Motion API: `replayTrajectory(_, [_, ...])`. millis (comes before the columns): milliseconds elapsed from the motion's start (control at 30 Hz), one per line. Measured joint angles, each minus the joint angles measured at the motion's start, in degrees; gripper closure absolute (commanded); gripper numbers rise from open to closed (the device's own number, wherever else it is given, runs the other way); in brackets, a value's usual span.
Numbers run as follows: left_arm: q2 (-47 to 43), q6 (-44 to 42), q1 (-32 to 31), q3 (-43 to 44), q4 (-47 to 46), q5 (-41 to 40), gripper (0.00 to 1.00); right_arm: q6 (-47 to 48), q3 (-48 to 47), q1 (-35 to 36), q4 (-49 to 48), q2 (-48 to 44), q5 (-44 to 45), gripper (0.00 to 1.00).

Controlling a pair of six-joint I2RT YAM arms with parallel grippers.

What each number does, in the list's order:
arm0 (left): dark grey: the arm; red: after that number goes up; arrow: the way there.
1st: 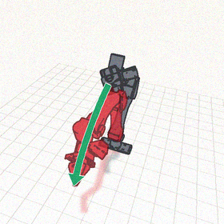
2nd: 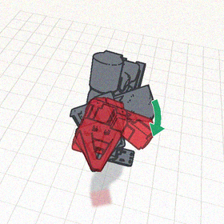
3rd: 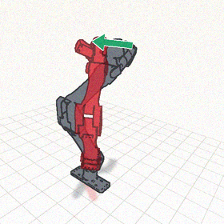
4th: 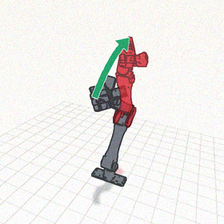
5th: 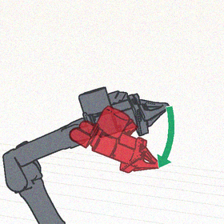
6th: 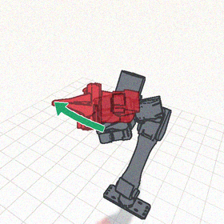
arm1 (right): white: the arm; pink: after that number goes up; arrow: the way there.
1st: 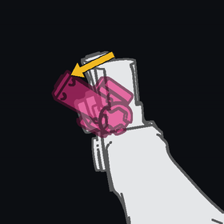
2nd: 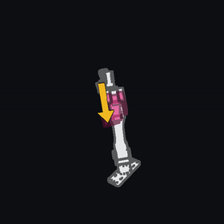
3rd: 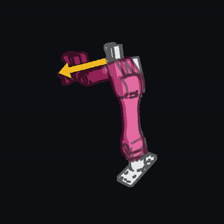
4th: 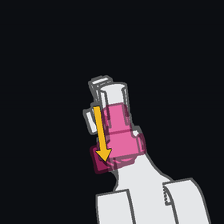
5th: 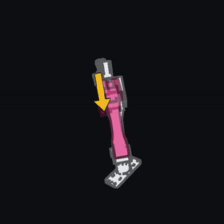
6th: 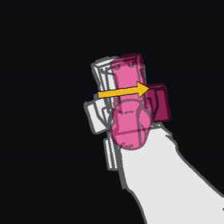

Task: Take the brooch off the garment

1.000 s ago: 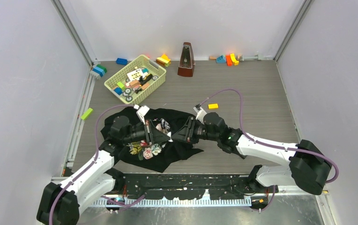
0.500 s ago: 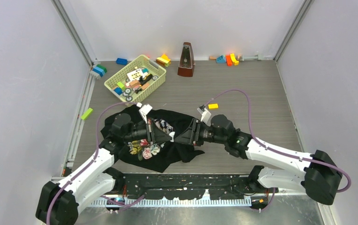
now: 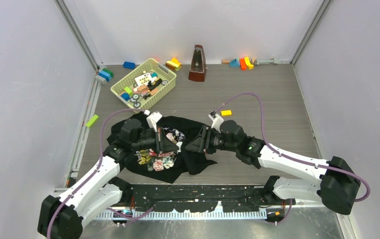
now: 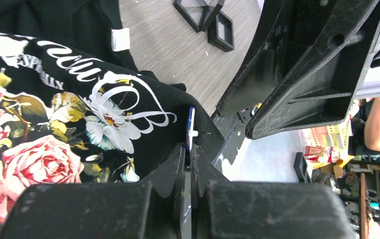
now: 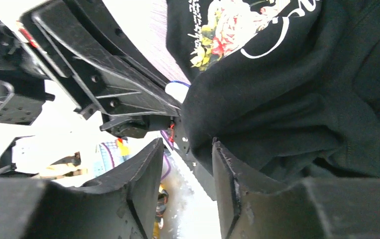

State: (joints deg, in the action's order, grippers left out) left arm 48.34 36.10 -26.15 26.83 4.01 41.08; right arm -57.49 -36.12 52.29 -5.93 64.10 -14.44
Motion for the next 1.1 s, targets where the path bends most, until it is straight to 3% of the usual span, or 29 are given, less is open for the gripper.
replayTrajectory(167, [-0.8,-2.1,0.0,2.2,5.3,-3.3,1.0,2.8,-0.1,0.9,1.8,1.1,0.9,0.44])
replayTrajectory(300, [-0.9,-2.2,0.0,2.3,6.1,-3.9,1.0,5.6,-0.7,2.4,2.1,4.2,0.9,0.46])
replayTrajectory(367, [-0.9,-2.1,0.0,2.3,6.1,-3.9,1.0,6.9,-1.8,3.5,2.9,6.8,1.1,0.57])
replayTrajectory(433, [-0.7,-2.1,0.0,2.3,6.1,-3.9,1.0,8.0,-2.8,4.2,3.5,8.9,1.3,0.82])
replayTrajectory(500, [-0.6,-2.1,0.0,2.3,6.1,-4.0,1.0,8.7,-3.6,4.7,3.9,10.4,1.3,0.95])
replayTrajectory(567, [-0.5,-2.1,0.0,2.3,6.3,-4.3,1.0,9.0,-4.4,4.9,4.2,11.1,1.3,0.99])
replayTrajectory(900, [7.5,-3.6,0.0,3.3,11.0,-6.2,1.0,12.8,-16.5,4.0,14.2,10.3,5.8,1.0])
replayTrajectory(1100, [5.4,-3.4,-0.1,6.7,18.3,-9.4,1.0,11.9,-13.9,0.3,18.0,5.6,12.1,0.96])
